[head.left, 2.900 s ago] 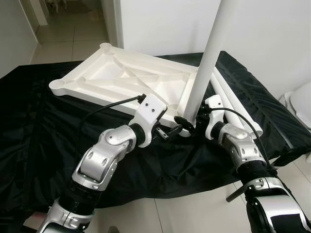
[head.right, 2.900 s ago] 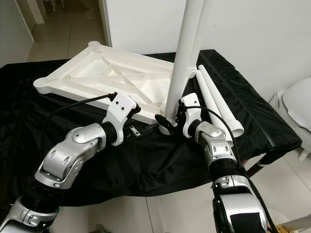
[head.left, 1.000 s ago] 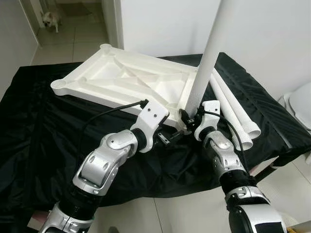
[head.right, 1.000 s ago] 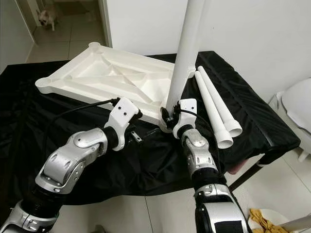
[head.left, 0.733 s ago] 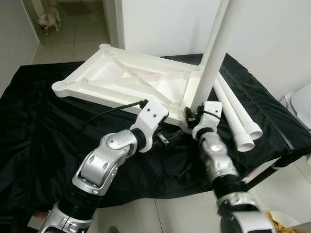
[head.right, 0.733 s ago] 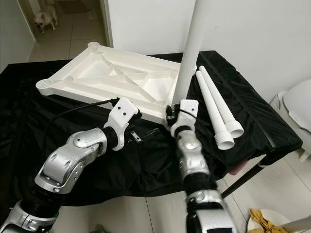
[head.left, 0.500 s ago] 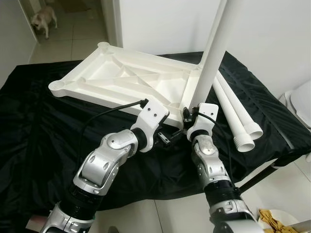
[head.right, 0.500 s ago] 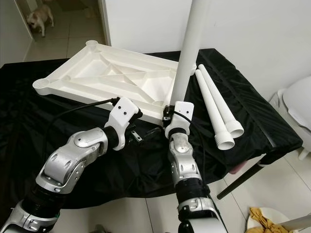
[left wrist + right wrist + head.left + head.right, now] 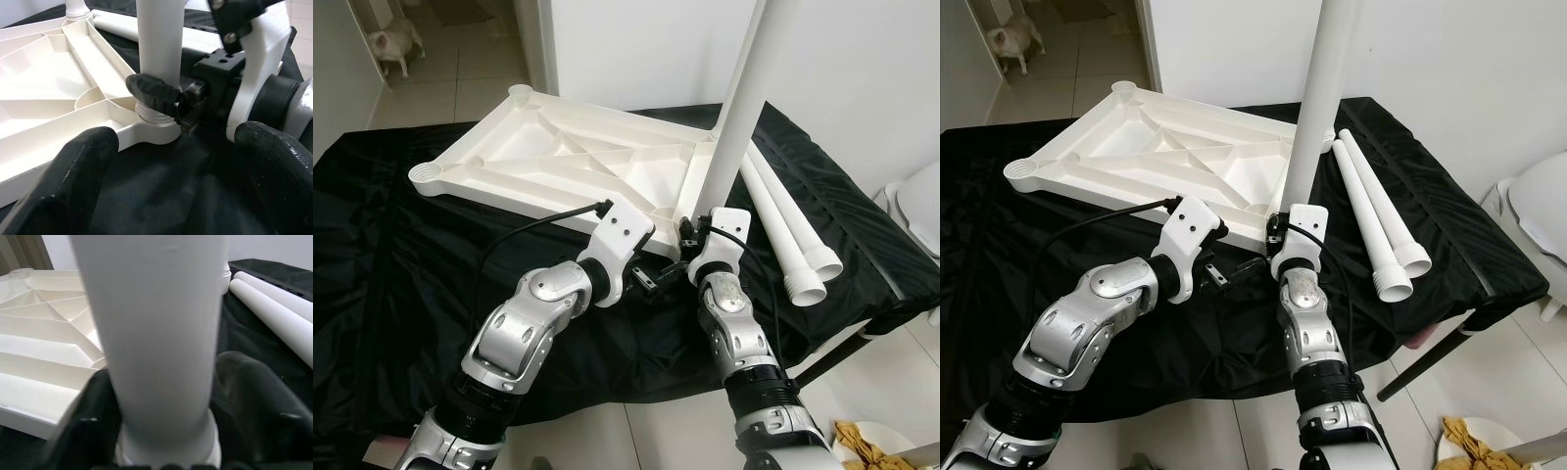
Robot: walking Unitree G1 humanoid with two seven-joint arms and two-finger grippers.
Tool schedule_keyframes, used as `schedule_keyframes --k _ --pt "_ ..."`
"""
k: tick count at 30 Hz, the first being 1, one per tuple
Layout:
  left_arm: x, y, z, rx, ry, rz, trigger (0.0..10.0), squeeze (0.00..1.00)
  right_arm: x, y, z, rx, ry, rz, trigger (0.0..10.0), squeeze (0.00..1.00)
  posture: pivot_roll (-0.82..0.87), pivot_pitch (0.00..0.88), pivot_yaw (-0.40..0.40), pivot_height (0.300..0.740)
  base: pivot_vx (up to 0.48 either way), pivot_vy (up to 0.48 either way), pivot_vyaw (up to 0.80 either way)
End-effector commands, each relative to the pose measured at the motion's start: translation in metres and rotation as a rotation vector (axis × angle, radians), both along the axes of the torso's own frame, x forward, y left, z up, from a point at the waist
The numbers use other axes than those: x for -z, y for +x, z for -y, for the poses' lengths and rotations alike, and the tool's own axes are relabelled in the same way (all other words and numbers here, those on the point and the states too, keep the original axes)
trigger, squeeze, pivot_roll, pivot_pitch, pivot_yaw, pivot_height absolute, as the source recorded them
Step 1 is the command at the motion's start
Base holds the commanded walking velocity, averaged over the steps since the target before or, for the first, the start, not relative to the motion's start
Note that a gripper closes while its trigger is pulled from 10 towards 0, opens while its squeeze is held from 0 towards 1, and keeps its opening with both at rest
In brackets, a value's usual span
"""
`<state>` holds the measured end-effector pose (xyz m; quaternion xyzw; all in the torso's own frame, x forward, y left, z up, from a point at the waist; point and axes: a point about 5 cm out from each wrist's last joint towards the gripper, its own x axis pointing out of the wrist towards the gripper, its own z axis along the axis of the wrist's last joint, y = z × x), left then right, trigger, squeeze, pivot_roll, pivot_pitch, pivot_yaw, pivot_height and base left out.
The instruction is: Building children table
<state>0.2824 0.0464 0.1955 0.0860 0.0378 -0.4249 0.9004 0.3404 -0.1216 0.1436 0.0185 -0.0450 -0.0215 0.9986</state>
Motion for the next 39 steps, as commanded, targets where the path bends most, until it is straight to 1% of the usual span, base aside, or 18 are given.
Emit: schedule_keyframes --k 1,5,7,11,13,14,15,16,17,18,23,25,26,27,28,30,34,39 --pt "-0.003 0.003 0.000 -0.007 0.003 0.013 10.0 0.00 -0.002 -0.001 0.003 -0.016 0.013 0.006 10.0 1.00 -0.08 0.013 -0.008 0.740 0.000 0.000 0.00" --pt "-0.003 0.003 0.000 -0.006 0.004 0.015 10.0 0.00 -0.004 0.000 0.004 -0.047 0.017 0.019 10.0 1.00 -0.08 0.013 -0.008 0.740 0.000 0.000 0.00" --pt "-0.003 0.003 0.000 -0.003 0.005 0.014 10.0 0.00 -0.005 0.001 0.013 -0.035 -0.005 0.021 10.0 1.00 -0.09 0.017 -0.004 0.740 0.000 0.000 0.00" --pt "-0.003 0.002 0.000 -0.001 0.005 0.013 10.0 0.00 -0.004 0.001 0.019 -0.027 -0.013 0.014 10.0 1.00 -0.09 0.017 -0.002 0.740 0.000 0.000 0.00" --pt "-0.003 0.002 0.000 0.000 0.006 0.013 10.0 0.00 -0.004 0.001 0.020 -0.043 -0.020 0.013 10.0 1.00 -0.09 0.018 -0.002 0.740 0.000 0.000 0.00" --pt "-0.003 0.002 0.000 0.000 0.007 0.013 10.0 0.00 -0.004 0.002 0.020 -0.082 -0.011 0.011 10.0 1.00 -0.08 0.021 0.001 0.740 0.000 0.000 0.00" --pt "-0.003 0.002 0.000 0.001 0.009 0.013 10.0 0.00 -0.003 0.002 0.018 -0.143 -0.010 0.006 10.0 0.59 -0.08 0.021 0.004 0.740 0.000 0.000 0.00" --pt "-0.003 0.002 0.000 0.001 0.009 0.013 10.0 0.00 -0.003 0.002 0.018 -0.143 -0.010 0.006 10.0 0.59 -0.08 0.021 0.004 0.740 0.000 0.000 0.00" --pt "-0.003 0.002 -0.001 0.001 0.011 0.012 10.0 0.00 -0.003 0.002 0.017 -0.187 -0.007 0.001 10.0 0.00 -0.08 0.021 0.005 0.740 0.000 0.000 0.00" --pt "-0.003 0.002 -0.001 0.001 0.011 0.012 10.0 0.00 -0.003 0.002 0.017 -0.187 -0.007 0.001 10.0 0.00 -0.08 0.021 0.005 0.740 0.000 0.000 0.00" --pt "-0.003 0.002 -0.002 0.001 0.016 0.011 10.0 0.00 -0.004 0.003 0.021 -0.332 -0.013 0.002 10.0 0.00 -0.08 0.023 0.010 0.740 0.000 0.000 0.00" --pt "-0.003 0.002 -0.002 0.001 0.016 0.011 10.0 0.00 -0.005 0.003 0.021 -0.346 -0.010 0.002 10.0 0.00 -0.08 0.023 0.010 0.740 0.000 0.000 0.00" --pt "-0.003 0.002 -0.002 0.002 0.016 0.011 10.0 0.00 -0.005 0.004 0.024 -0.399 -0.024 0.000 10.0 0.00 -0.07 0.024 0.011 0.740 0.000 0.000 0.00" --pt "-0.003 0.001 -0.002 0.004 0.016 0.010 10.0 0.00 -0.006 0.005 0.027 -0.443 -0.060 -0.003 10.0 0.00 -0.07 0.024 0.011 0.740 0.000 0.000 0.00" --pt "-0.003 0.001 -0.002 0.004 0.016 0.010 10.0 0.00 -0.006 0.005 0.027 -0.443 -0.060 -0.003 10.0 0.00 -0.07 0.024 0.011 0.740 0.000 0.000 0.00" --pt "-0.003 0.001 -0.002 0.006 0.019 0.010 10.0 0.00 -0.008 0.007 0.034 -0.514 -0.127 -0.005 10.0 0.00 -0.07 0.023 0.012 0.740 0.000 0.000 0.00" --pt "-0.003 0.001 -0.002 0.006 0.020 0.009 10.0 0.00 -0.011 0.011 0.043 -0.566 -0.156 -0.012 10.0 0.00 -0.07 0.024 0.013 0.740 0.000 0.000 0.00" --pt "-0.002 0.000 -0.002 0.007 0.021 0.008 10.0 0.00 -0.015 0.015 0.047 -0.622 -0.180 -0.016 10.0 0.00 -0.06 0.022 0.014 0.740 0.000 0.000 0.00"
